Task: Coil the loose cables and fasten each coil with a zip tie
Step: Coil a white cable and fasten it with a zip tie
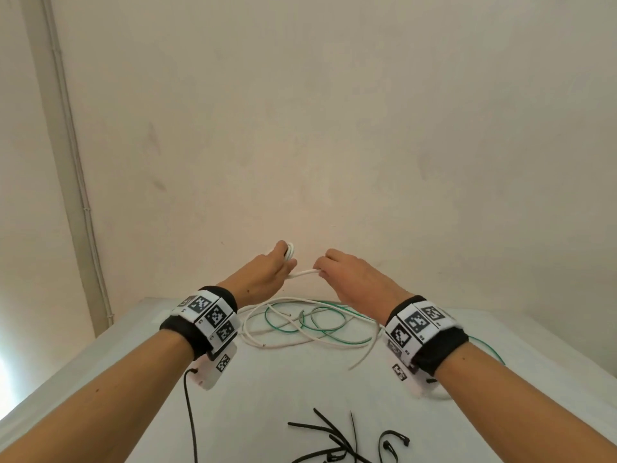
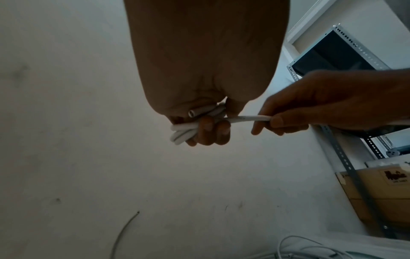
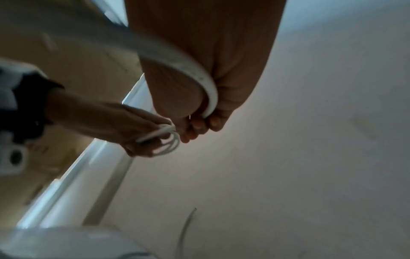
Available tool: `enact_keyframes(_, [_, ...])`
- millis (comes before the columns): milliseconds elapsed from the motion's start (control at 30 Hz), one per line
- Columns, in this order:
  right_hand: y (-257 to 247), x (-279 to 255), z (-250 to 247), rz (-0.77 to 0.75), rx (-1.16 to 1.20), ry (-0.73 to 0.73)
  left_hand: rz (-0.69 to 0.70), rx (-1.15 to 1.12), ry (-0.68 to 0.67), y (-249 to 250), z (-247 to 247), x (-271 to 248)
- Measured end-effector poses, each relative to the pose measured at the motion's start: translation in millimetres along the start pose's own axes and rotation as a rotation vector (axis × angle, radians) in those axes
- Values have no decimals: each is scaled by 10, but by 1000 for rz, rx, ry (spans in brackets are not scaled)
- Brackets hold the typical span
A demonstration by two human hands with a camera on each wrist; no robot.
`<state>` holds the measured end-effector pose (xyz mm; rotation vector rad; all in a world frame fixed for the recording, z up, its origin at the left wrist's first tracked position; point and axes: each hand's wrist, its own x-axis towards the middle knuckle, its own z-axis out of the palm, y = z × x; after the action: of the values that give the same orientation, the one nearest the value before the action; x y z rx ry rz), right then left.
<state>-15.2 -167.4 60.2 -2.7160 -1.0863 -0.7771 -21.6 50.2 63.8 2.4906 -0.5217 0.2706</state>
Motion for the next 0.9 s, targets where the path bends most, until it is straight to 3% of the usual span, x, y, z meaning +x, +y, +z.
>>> enact_keyframes(200, [226, -157, 88, -4, -370, 155, -30, 25, -29, 24, -102, -89])
enact_keyframes(300, [140, -143, 129, 16, -404, 228, 33, -64, -72, 103, -66, -92])
enact_keyframes(400, [89, -94, 136, 125, -356, 235, 71, -293, -92, 181, -51, -88])
enact_keyframes(533, [-35, -40, 220, 221, 10, 202, 8, -725, 44, 248, -136, -64])
enact_keyframes(600, [-94, -32, 256, 225, 238, 264, -37, -874, 16, 278, -159, -52])
enact_keyframes(733, [-150, -17, 193, 310, 539, 323, -124, -1080, -68, 356, -138, -92])
enact_keyframes(900, [-272, 43, 126, 524, 981, 333, -128, -1250, 21, 373, -62, -93])
